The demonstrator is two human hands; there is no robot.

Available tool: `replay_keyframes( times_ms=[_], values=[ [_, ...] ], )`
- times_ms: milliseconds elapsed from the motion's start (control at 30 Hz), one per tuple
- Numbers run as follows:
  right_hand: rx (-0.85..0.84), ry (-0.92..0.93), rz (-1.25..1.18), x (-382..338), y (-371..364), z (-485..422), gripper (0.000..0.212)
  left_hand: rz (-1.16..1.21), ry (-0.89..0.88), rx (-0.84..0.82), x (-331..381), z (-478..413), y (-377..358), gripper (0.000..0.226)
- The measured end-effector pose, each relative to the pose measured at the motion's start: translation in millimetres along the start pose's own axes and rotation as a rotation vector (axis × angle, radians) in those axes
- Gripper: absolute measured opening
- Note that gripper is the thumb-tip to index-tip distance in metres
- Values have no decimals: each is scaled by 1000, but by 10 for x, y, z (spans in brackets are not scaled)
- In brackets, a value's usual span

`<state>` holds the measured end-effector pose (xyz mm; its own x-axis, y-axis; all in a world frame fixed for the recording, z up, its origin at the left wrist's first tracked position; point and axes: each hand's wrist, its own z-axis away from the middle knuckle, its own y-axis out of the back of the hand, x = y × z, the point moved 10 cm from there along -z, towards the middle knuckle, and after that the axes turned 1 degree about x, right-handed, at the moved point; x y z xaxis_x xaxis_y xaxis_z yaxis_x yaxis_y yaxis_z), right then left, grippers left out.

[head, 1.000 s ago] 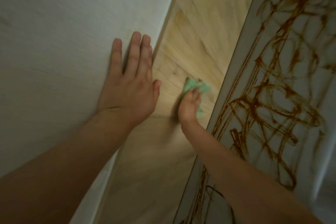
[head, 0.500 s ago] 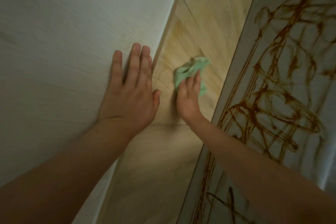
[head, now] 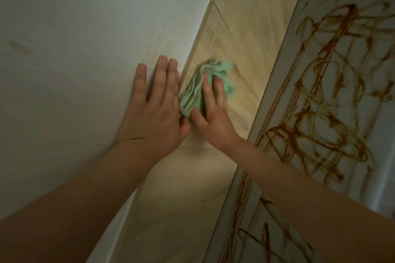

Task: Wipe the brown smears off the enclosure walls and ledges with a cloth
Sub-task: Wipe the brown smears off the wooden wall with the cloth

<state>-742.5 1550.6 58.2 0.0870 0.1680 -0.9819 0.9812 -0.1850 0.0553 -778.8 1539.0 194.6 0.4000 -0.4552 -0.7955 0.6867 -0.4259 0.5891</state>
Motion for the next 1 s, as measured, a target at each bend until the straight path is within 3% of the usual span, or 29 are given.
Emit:
replay_keyframes(
  times_ms=[67, 200, 367, 433, 600, 733, 800, 900, 1000],
  values=[
    [44, -17, -27, 83, 191, -296, 78, -10, 3, -1, -6, 6, 3, 87],
    [231, -271, -237, 255, 574, -911, 71, -9, 4, -6, 6, -2, 4, 89],
    [37, -11, -40, -48, 13, 74, 76, -7, -4, 1, 1, -7, -6, 90],
    [41, 18, -14, 1, 49, 17, 76, -28, 0, -9, 0, -5, -12, 91],
    [245, -261, -180, 218, 773, -1263, 68, -36, 3, -37, 4, -13, -67, 94],
    [305, -270, -167, 141, 823, -1377, 65, -41, 5, -33, 2, 7, -67, 93],
    [234, -211, -128, 39, 521, -895, 63, -44, 4, -29, -3, -6, -48, 93],
    [-9, -155, -51, 66, 100, -127, 69, -43, 7, -55, -19, -2, 23, 93],
    [-68, -178, -43, 125, 208, -291, 72, -31, 1, -62, -28, -12, 106, 94]
  ],
)
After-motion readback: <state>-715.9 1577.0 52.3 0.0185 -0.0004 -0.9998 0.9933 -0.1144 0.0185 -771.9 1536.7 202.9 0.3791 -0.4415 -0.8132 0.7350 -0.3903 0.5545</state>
